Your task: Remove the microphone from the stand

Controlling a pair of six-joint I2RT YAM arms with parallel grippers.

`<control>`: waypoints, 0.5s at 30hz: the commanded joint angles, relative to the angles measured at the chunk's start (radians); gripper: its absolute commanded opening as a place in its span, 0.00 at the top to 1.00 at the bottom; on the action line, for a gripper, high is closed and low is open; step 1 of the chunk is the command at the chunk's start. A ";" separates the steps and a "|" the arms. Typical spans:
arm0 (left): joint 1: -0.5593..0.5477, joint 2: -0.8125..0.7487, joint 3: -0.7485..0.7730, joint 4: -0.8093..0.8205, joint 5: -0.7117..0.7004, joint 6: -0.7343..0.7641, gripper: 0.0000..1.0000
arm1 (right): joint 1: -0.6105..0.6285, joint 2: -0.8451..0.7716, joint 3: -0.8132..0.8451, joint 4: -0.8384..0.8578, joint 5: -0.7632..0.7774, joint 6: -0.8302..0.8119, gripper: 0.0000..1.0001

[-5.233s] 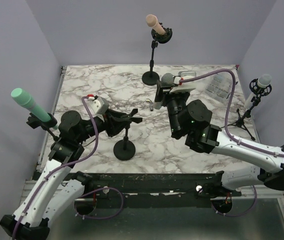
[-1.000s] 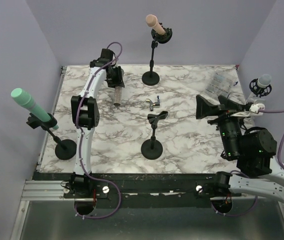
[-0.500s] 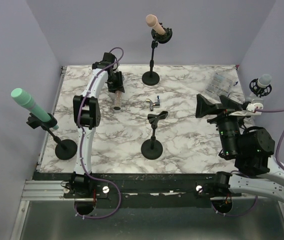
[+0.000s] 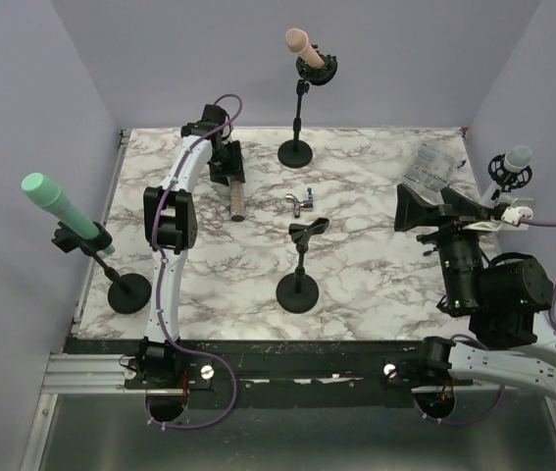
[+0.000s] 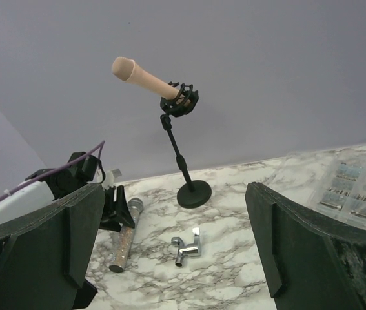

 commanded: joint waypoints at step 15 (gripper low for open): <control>0.007 -0.143 -0.033 0.013 0.099 0.031 0.01 | 0.001 0.129 0.088 -0.169 -0.006 0.127 0.00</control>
